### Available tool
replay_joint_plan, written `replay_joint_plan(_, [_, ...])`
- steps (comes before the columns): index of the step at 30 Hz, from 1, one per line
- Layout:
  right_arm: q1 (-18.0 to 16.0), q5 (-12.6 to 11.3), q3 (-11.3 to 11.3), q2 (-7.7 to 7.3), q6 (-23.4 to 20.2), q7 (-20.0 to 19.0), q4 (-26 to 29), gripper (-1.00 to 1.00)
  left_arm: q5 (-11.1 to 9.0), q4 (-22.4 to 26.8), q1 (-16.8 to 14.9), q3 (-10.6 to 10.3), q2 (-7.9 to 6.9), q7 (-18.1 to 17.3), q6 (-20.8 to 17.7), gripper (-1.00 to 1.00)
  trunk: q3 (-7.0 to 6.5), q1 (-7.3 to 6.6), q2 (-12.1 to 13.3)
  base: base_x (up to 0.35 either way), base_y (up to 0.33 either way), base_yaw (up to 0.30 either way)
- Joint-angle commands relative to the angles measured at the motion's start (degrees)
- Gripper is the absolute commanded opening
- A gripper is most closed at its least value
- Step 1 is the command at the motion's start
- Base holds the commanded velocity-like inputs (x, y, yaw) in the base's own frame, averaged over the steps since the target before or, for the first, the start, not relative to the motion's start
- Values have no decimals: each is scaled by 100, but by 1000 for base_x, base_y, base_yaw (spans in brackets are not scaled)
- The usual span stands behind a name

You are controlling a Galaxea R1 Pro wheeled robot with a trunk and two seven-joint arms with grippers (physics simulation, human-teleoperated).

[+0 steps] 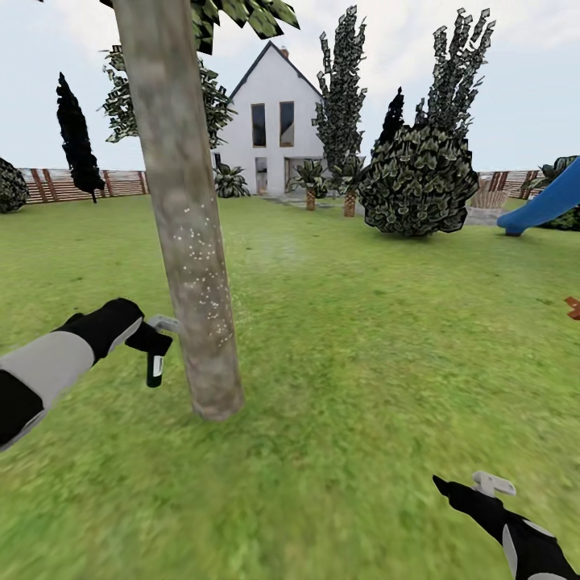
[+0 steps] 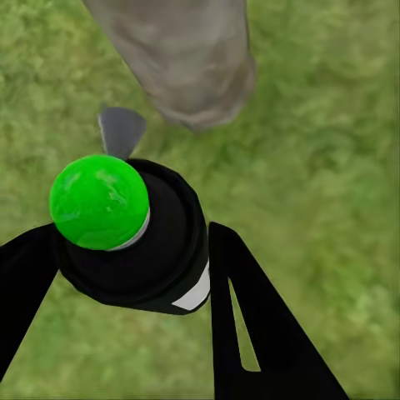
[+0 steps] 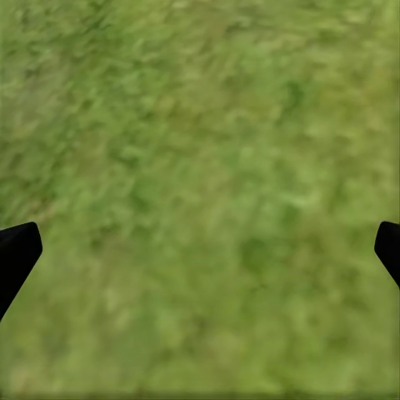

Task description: In the garden, pick up the pesticide atomizer on the floor and spray pesticide onto both trees until each tree trunk is fully covered.

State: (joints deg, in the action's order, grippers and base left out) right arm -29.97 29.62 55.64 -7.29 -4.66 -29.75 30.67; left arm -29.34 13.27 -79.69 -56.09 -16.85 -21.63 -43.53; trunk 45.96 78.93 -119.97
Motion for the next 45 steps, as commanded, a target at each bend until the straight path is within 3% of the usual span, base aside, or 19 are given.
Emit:
replay_joint_plan(1, [0,0,0,0,0,0,0,100,7,0,66,2,4,1,42,-100,-1,0,0,0,0,0])
replay_joint_plan(14, [1,7,-1,0,0,4,0,100,3,0,535,2,24,1,378,-100,-1,0,0,0,0,0])
replay_joint_plan(19, [0,8,-1,0,0,4,0,100,-10,0,791,10,24,31,876,-100,-1,0,0,0,0,0])
replay_joint_plan(23, [0,9,-1,8,0,4,-1,100,-10,0,981,19,27,34,989,-100,-1,0,0,0,0,0])
replay_joint_plan(26, [0,9,-1,9,0,4,0,100,-10,0,1051,19,174,35,1036,-100,-1,0,0,0,0,0])
replay_joint_plan(29, [0,9,-1,9,0,4,0,100,-25,0,1067,41,225,36,1140,-100,-1,0,0,0,0,0])
replay_joint_plan(30, [0,9,-1,9,0,4,0,100,-132,0,1068,43,234,36,1261,-100,-1,0,0,0,0,0])
replay_joint_plan(33, [0,9,-1,11,0,4,0,100,-832,-137,1098,45,237,43,1513,-100,-1,0,0,0,0,0])
replay_joint_plan(35, [0,9,-1,16,0,4,0,100,-1062,-220,1161,45,242,44,1726,-100,-1,0,0,0,0,0])
replay_joint_plan(41, [0,9,-1,18,0,4,0,100,-1127,-242,1183,48,252,40,1706,-100,-1,0,0,0,0,0])
replay_joint_plan(45, [1,9,-1,18,0,4,0,100,-1045,-193,1163,50,270,41,913,-100,-1,0,0,0,0,0])
